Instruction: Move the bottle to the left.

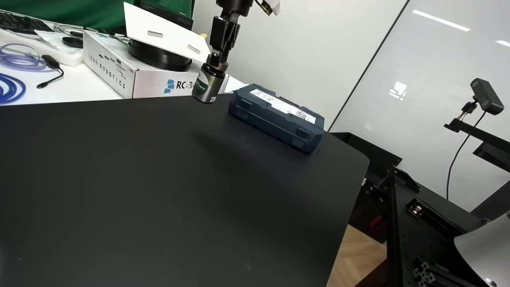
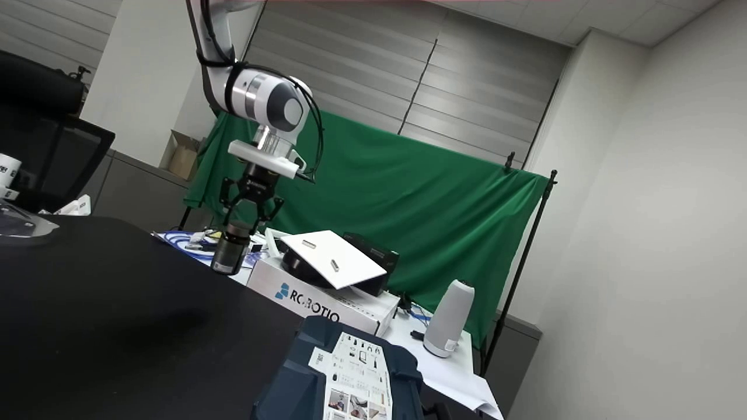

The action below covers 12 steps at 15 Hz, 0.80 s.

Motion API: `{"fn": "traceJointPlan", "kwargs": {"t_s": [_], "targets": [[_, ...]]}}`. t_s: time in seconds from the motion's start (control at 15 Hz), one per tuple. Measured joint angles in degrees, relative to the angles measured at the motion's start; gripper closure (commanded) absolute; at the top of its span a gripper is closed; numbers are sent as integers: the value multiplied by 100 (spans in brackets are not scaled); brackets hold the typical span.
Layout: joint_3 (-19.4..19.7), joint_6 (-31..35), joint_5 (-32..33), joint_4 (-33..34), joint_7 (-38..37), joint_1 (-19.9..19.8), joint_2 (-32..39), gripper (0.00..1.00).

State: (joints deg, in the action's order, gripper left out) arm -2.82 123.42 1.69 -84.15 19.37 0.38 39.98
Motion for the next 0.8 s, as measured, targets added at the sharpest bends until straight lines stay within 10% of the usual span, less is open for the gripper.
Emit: {"fn": "traceJointPlan", "kwargs": {"t_s": [0.8], "targets": [[35,-51,14,717,121,-198,1025,64]]}}
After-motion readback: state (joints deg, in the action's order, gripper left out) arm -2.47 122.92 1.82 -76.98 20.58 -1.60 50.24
